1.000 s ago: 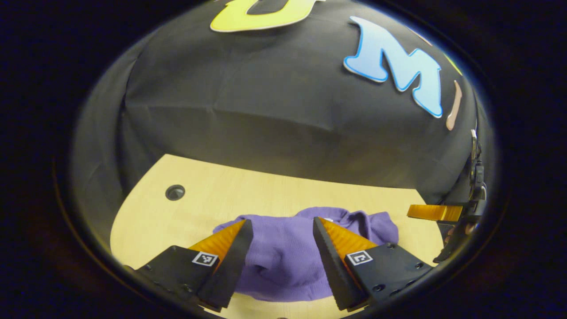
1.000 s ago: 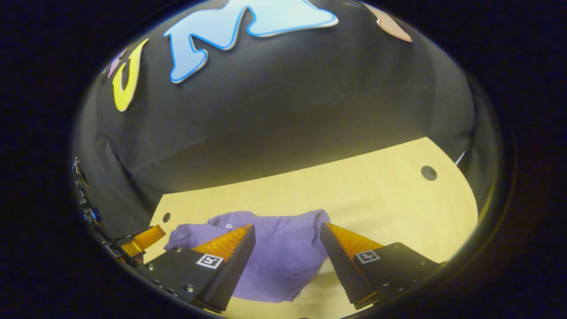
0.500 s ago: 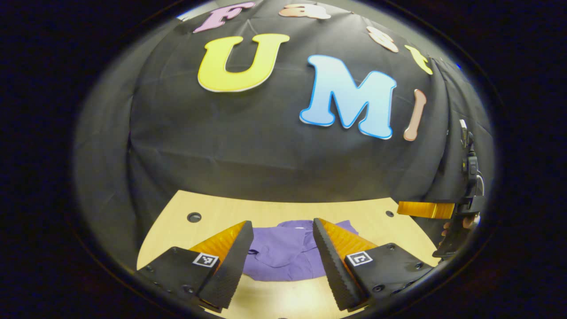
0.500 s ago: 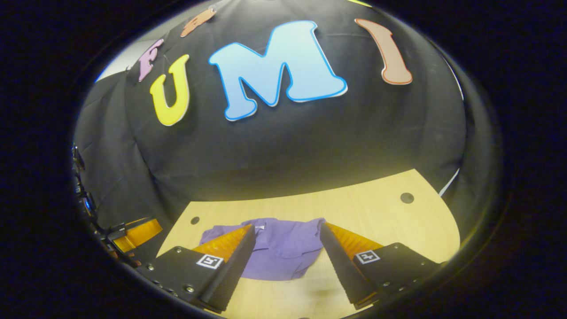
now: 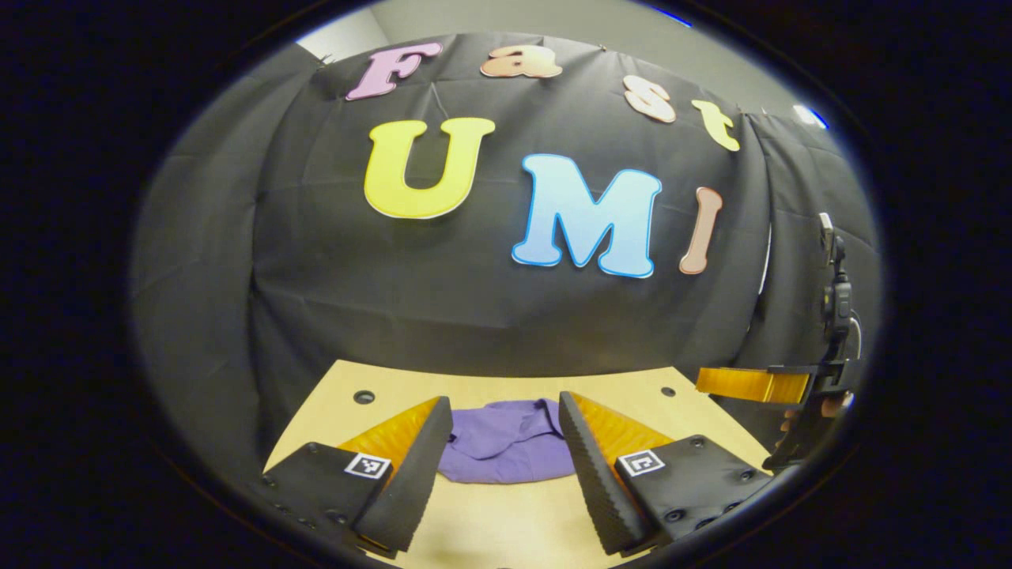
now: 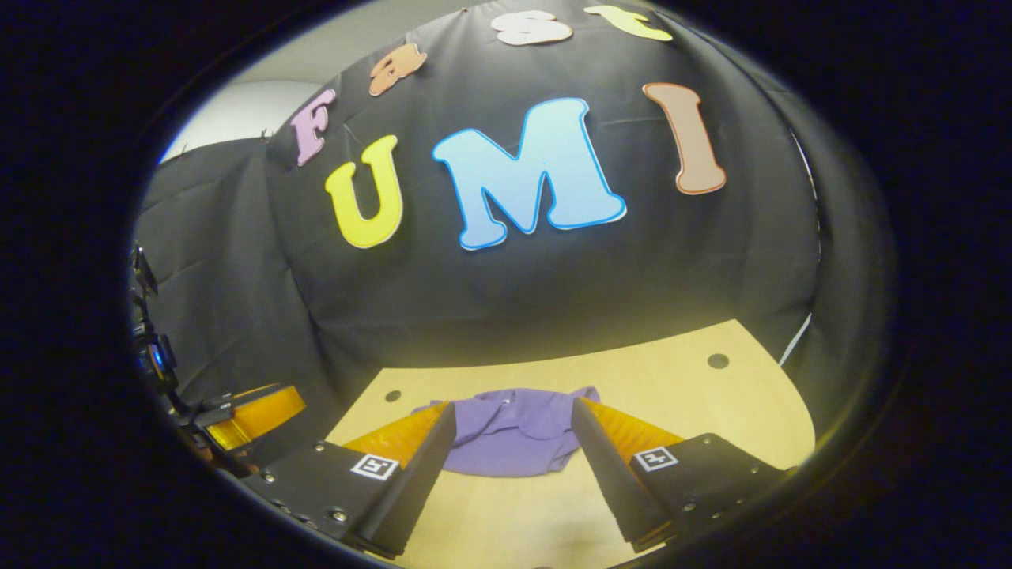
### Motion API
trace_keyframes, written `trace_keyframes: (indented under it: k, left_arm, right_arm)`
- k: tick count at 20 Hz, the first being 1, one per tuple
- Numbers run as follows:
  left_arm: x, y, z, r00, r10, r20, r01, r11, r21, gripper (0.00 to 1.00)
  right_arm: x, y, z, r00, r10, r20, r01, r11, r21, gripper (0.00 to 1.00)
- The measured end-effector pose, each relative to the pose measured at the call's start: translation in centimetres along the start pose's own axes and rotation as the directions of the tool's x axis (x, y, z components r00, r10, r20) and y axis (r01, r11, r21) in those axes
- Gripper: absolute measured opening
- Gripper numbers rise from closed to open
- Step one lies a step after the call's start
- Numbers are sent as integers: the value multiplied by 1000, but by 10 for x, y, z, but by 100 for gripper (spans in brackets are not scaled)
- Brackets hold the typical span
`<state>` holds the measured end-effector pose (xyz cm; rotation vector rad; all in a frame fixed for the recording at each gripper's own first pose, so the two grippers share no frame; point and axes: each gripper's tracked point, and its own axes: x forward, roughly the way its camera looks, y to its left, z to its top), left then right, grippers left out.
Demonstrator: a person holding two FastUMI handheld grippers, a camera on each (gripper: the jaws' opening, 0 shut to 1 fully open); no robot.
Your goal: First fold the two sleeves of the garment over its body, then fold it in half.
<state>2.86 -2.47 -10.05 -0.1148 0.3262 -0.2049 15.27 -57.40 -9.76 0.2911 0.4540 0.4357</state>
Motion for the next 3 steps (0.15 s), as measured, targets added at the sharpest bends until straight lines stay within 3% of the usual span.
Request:
trace_keyframes:
  k: [3]
  left_arm:
    - [-19, -1, -7, 1000, 14, 9, -15, 1000, 5, 88]
  right_arm:
    - [-18, 2, -3, 999, -15, 29, 15, 1000, -3, 92]
